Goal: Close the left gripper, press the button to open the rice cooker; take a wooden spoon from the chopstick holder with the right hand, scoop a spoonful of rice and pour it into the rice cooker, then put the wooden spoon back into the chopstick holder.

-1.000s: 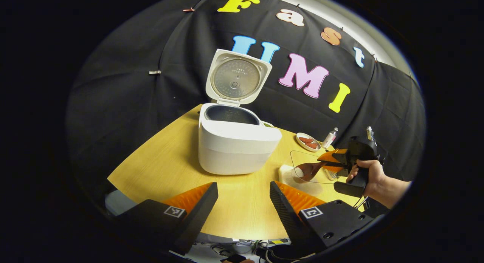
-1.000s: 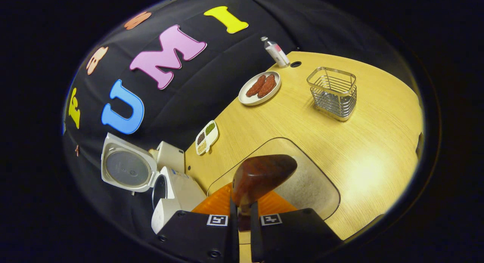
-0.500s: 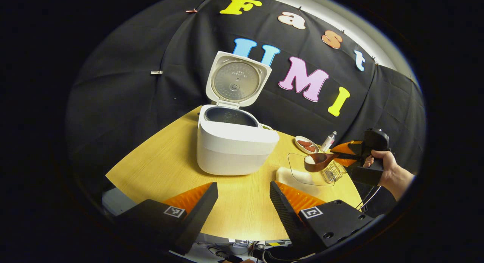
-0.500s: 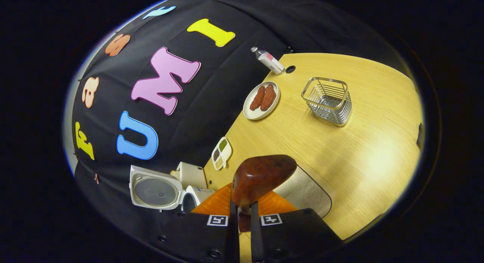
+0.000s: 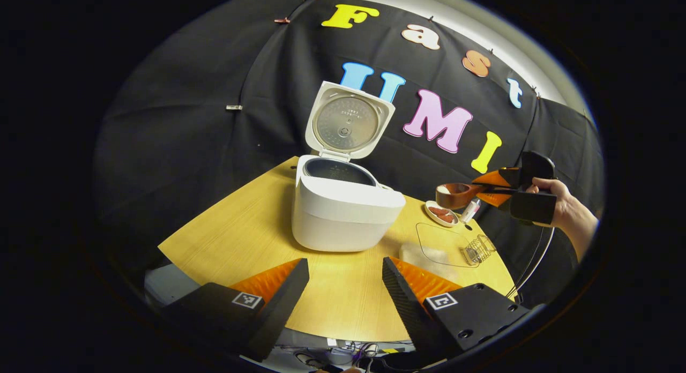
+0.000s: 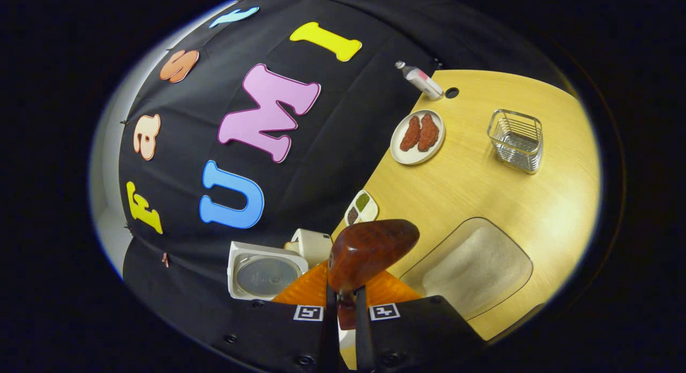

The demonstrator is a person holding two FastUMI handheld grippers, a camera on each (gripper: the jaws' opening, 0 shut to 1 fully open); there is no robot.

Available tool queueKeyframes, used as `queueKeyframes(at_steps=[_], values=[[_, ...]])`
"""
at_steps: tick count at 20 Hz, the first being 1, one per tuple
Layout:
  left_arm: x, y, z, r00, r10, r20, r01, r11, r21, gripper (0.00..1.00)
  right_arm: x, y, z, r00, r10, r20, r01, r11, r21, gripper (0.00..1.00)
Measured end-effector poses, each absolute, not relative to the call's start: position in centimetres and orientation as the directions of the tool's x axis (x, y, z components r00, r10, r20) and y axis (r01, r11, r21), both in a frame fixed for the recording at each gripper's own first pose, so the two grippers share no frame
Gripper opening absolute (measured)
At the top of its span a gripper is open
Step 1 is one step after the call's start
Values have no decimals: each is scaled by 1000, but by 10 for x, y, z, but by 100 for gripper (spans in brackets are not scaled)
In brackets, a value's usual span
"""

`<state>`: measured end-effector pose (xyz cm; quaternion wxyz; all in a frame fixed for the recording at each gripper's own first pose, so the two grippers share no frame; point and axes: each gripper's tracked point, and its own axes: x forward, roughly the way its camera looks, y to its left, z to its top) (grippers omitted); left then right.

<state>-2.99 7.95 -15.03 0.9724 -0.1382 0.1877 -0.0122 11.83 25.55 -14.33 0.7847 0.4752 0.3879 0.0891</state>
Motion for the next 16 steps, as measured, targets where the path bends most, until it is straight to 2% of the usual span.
queueKeyframes(at_steps=[3, 9, 16], values=[[-29, 90, -150, 935, -47, -352, -53, 961, -270, 95, 130, 295, -124, 674, 567, -474, 192, 484, 853, 17], [-29, 113, -151, 932, 7, -362, -132, 937, -322, 95, 144, 368, -112, 633, 637, -439, 131, 471, 872, 16], [-34, 133, -156, 919, 46, -393, -198, 914, -355, 95, 155, 434, -122, 611, 664, -431, -15, 554, 832, 16]])
